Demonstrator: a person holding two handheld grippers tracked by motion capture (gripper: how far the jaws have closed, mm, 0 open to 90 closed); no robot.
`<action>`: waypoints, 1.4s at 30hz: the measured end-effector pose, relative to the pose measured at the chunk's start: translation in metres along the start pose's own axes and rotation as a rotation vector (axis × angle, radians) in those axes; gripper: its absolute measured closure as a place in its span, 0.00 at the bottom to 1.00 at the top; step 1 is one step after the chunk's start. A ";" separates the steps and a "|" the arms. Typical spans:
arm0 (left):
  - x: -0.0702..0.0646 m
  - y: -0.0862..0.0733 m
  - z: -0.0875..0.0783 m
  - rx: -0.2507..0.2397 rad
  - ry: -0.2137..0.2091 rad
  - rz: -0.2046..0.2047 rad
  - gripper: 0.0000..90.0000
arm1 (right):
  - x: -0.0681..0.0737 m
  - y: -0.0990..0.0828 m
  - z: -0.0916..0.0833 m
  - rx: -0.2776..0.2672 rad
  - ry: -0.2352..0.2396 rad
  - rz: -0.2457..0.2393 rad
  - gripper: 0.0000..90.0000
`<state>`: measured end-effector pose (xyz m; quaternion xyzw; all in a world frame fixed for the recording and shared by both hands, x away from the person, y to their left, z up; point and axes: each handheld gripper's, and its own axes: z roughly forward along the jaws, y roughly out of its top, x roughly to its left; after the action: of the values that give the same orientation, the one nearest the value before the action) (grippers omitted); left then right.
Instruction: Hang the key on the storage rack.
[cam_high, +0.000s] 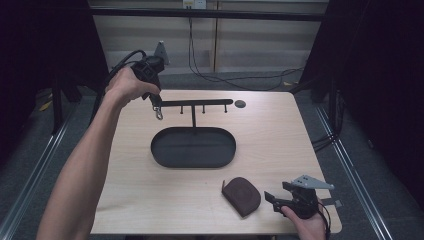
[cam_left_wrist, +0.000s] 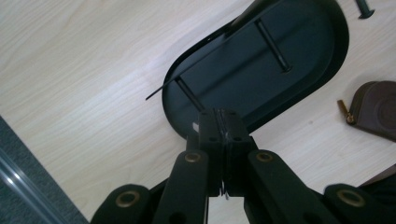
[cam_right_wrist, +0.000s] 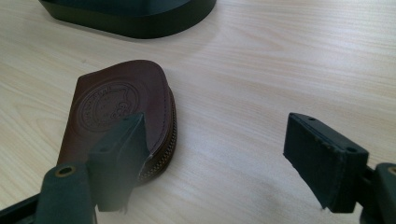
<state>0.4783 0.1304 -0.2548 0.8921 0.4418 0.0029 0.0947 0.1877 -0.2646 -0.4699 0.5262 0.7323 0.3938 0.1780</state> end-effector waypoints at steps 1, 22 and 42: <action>0.000 0.001 0.001 0.006 0.000 0.006 0.99 | 0.000 0.000 0.000 0.000 0.001 0.000 0.24; 0.006 0.003 0.004 -0.022 0.083 -0.026 0.99 | 0.000 0.000 0.000 0.000 0.008 -0.004 0.24; 0.021 -0.012 0.014 -0.010 0.078 -0.054 0.92 | 0.001 0.000 0.001 0.006 0.007 -0.007 0.24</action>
<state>0.4831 0.1516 -0.2719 0.8785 0.4693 0.0375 0.0819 0.1884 -0.2634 -0.4704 0.5226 0.7362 0.3927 0.1750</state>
